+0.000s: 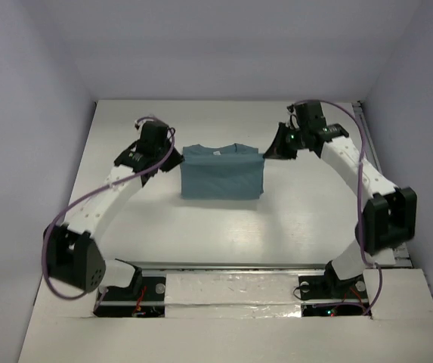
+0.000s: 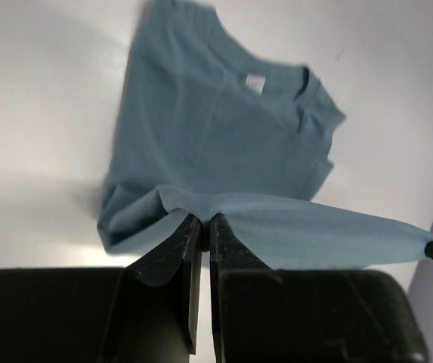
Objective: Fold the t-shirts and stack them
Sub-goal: Fold the long partially folded tshirt into a neat square
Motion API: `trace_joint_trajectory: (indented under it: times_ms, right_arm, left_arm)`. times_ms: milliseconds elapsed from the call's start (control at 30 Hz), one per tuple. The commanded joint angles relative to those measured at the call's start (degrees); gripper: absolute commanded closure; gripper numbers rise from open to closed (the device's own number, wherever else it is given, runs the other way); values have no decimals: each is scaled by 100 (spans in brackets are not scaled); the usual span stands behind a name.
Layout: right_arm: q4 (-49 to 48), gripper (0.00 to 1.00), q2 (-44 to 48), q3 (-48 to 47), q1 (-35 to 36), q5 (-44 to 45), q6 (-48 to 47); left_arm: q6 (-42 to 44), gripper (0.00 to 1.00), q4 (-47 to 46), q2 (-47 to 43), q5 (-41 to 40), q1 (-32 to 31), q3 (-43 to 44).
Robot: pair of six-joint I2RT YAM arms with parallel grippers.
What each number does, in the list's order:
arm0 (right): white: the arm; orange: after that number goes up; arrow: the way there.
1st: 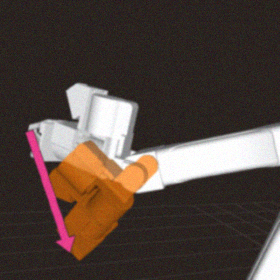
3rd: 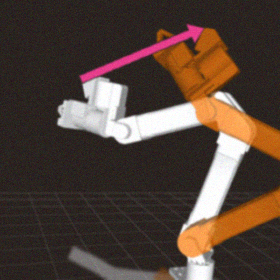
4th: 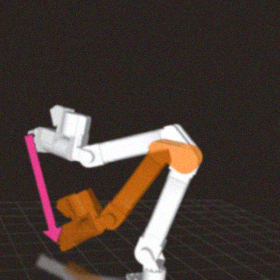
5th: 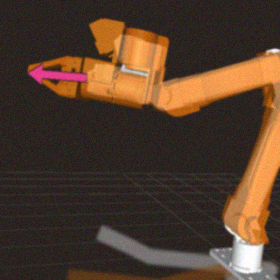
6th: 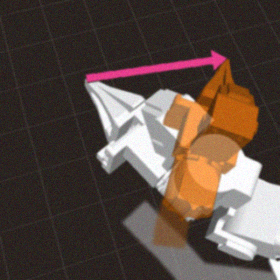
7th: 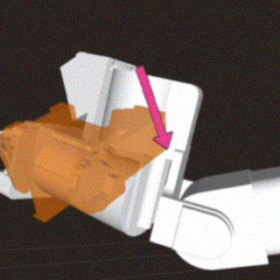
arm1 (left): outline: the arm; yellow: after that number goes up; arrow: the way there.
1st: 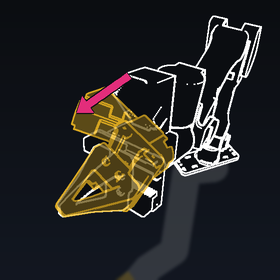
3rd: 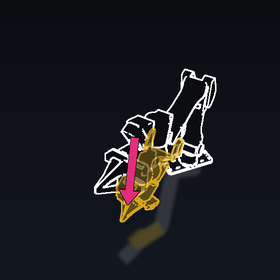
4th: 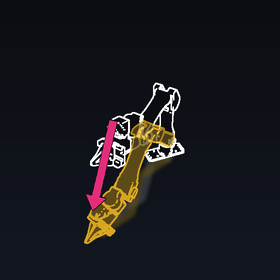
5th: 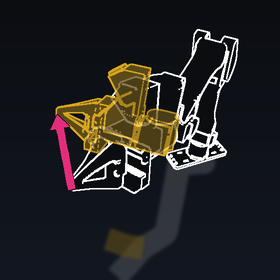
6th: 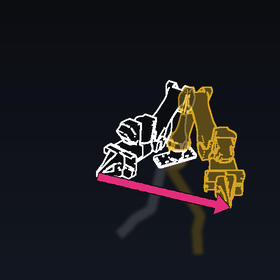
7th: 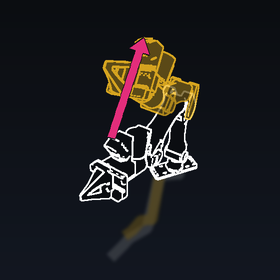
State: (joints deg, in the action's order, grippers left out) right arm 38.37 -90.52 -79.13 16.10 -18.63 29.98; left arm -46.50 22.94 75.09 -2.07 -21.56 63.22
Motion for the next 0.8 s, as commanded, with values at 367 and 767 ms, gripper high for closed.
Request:
trace_joint_trajectory:
  times_ms: [367,767]
  right_arm:
    - [153,100,-4121,-3968,-485,141,-423]
    - [-441,20,-2880,-3150,-328,114,-159]
  left_arm:
    - [1126,100,69,4144,-514,670,3467]
    - [1108,20,-491,3005,-366,961,3023]
